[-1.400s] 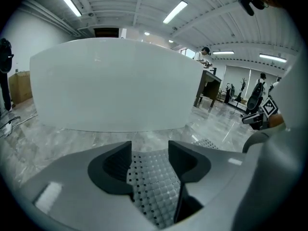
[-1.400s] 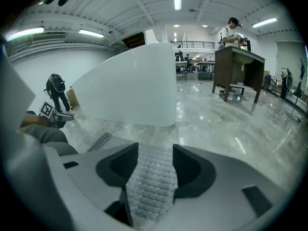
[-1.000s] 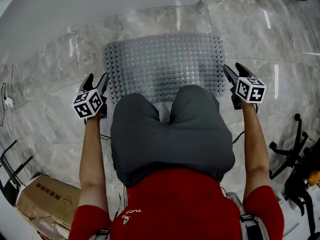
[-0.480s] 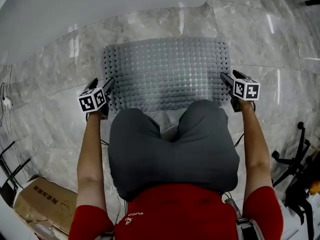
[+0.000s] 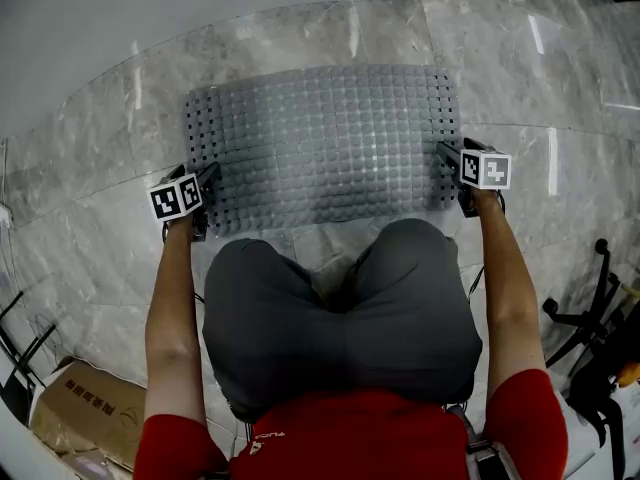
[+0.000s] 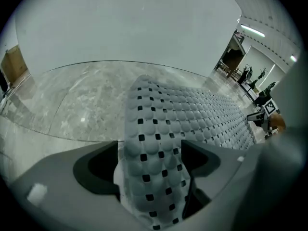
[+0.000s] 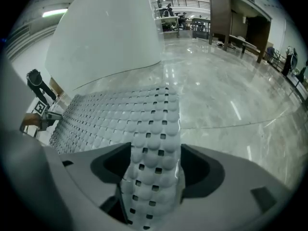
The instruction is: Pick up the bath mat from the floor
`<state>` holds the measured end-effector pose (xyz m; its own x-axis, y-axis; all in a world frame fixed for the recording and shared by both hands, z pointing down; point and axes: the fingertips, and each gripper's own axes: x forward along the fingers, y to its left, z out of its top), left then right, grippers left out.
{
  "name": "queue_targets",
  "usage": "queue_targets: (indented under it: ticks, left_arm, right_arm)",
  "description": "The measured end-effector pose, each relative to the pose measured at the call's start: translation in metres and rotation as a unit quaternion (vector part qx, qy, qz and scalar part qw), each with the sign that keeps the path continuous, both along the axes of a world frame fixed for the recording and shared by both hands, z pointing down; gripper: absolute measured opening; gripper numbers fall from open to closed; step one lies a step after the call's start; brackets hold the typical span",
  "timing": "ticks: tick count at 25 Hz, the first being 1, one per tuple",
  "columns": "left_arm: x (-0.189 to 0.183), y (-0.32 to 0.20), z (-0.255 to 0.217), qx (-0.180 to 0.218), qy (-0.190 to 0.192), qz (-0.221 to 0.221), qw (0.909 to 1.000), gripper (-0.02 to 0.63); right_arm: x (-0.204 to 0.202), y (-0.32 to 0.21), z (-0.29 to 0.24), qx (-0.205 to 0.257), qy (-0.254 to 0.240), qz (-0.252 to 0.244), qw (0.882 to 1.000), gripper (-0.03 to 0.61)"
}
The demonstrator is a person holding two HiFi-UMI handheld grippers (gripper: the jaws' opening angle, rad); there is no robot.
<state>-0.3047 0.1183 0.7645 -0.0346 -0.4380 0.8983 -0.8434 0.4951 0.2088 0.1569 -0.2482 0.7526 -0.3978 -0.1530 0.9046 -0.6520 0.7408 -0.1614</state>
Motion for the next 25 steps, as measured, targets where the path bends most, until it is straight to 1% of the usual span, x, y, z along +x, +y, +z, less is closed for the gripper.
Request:
queue_targets:
  ticks: [6,10,12,13,14,17,19,22,25]
  left_arm:
    - [-0.003,-0.002,0.007,-0.015,-0.013,-0.002,0.9998,0.394]
    - [-0.004,0.002,0.009,-0.033,-0.033,-0.007,0.9989,0.393]
    - [-0.003,0.002,0.007,-0.035,-0.042,-0.007,0.9985,0.385]
    - [-0.002,0.001,0.006,-0.032,-0.042,-0.004,0.9986,0.357]
    - [0.000,-0.002,0.005,-0.027,-0.039,-0.001,0.9989,0.328]
    - [0.011,-0.009,0.001,-0.014,-0.026,0.010,0.9995,0.209]
    - [0.017,-0.013,-0.003,-0.008,-0.027,0.018,0.9994,0.167]
    - [0.023,-0.014,-0.012,0.007,-0.021,0.019,0.9996,0.116]
    - [0.028,-0.017,-0.025,0.033,-0.012,0.023,0.9991,0.072]
  right_arm:
    - [0.000,-0.007,0.013,0.002,0.018,0.007,1.000,0.293]
    - [0.001,-0.005,0.014,0.010,0.015,0.011,1.000,0.291]
    - [0.002,-0.006,0.013,0.017,0.010,0.015,1.000,0.291]
    - [0.001,-0.006,0.013,0.018,0.006,0.018,1.000,0.290]
    - [-0.001,-0.005,0.012,0.016,0.000,0.019,1.000,0.273]
    - [-0.011,0.004,0.009,0.001,-0.024,0.015,1.000,0.141]
    - [-0.018,0.011,0.003,0.000,-0.041,0.009,0.999,0.085]
    - [-0.026,0.019,-0.009,0.003,-0.063,-0.003,0.998,0.057]
    - [-0.031,0.027,-0.024,-0.003,-0.093,-0.010,0.996,0.051]
